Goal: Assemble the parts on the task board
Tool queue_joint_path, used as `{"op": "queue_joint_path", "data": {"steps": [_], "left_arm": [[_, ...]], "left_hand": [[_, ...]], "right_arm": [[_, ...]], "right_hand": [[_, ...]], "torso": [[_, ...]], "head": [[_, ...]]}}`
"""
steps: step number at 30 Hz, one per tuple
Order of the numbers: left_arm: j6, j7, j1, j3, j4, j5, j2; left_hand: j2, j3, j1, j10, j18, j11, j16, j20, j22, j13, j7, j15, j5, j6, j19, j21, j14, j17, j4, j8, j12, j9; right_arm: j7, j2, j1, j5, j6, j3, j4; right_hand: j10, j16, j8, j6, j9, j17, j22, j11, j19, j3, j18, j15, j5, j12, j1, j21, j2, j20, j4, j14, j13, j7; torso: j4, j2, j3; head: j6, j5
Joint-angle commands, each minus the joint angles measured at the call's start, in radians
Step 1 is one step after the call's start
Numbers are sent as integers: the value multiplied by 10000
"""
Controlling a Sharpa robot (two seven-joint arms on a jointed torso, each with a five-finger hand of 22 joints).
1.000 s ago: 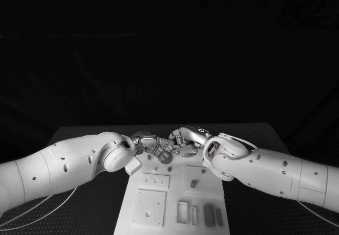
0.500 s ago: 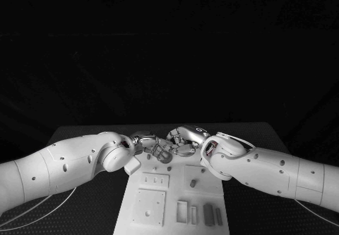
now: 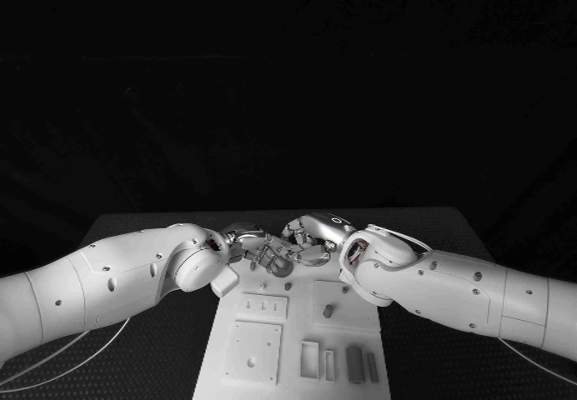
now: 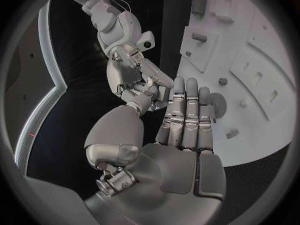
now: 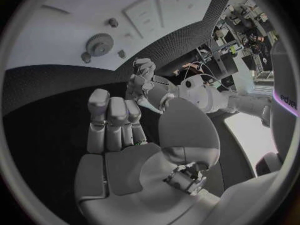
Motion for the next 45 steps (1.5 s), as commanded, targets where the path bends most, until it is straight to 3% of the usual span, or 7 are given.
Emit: {"op": "queue_joint_path", "data": {"steps": [1,5,19,26,32,37,45], "left_arm": [[94,316,37,47,82,117,96],[83,317,37,46,70,134,100],[-8,274,34,46,80,76,83],[-34,228,33,46,58,-60,33],[-41,148,30,46,22,-127,30],[-35,43,26,46,4,-201,32],[59,-67,23,46,-5,-350,28]], "left_hand": [[139,15,8,108,49,-26,43,1,-15,17,-10,-25,93,85,-66,58,44,-16,-95,20,-11,4],[224,44,-74,191,27,-63,56,-10,-37,40,-49,-37,347,196,-58,72,71,-19,-176,25,2,-11],[430,258,-591,739,-74,-291,327,-138,-122,347,-263,-174,2847,828,-6,249,298,88,-619,104,183,-25],[475,278,-596,873,-100,-347,473,-192,-132,467,-325,-243,3042,986,23,303,411,156,-674,163,270,23],[500,271,-599,908,-110,-364,530,-219,-133,515,-341,-268,2990,1023,47,335,444,182,-684,176,299,47],[493,249,-628,1035,-135,-427,681,-277,-151,634,-385,-344,2864,1127,79,376,568,245,-675,213,399,101],[500,243,-646,1063,-151,-449,744,-312,-163,695,-395,-372,2766,1151,105,402,596,269,-667,211,442,121]], "right_arm": [[77,81,-39,-120,313,-36,64],[52,81,-41,-120,324,-40,60],[-81,75,-58,-133,359,-49,4],[-73,67,-68,145,333,-51,-50],[3,86,-72,429,332,-56,-212],[10,74,-77,493,377,-60,-325],[6,38,-84,517,333,-61,-320]], "right_hand": [[-88,-22,46,1359,8,13,-17,-32,7,53,446,-91,-55,-66,-55,-6,-50,-52,5,-7,-10,14],[-86,-23,46,1359,14,13,-19,-32,9,67,446,-91,-55,-67,-54,-8,-54,-54,5,-6,-9,14],[-99,-26,46,1356,40,15,-27,-32,20,131,446,-91,-55,-86,-53,-14,-80,-61,13,-2,-20,15],[-222,-43,36,1340,70,13,-40,-26,23,236,446,-86,-55,-188,-67,-32,-143,-64,61,-6,-110,22],[-780,-106,-125,1160,105,-4,-74,27,48,559,446,-41,-10,-608,-276,-69,-695,-31,630,-1,-449,68],[-874,-131,-271,1105,92,9,-49,70,42,210,446,-3,248,-636,-621,-48,-1068,-43,820,-6,-426,115],[-911,-148,-339,1093,99,20,-38,79,29,-16,446,5,309,-646,-745,-46,-1116,-78,867,-21,-413,129]], "torso": [[-7,0,1],[-2,1,4],[0,2,-5],[7,1,-5],[2,-3,-8],[1,-1,-4],[3,-1,1]], "head": [[-11,10],[-28,4],[-38,-10],[-51,-14],[-58,-1],[-56,0],[-50,0]]}}
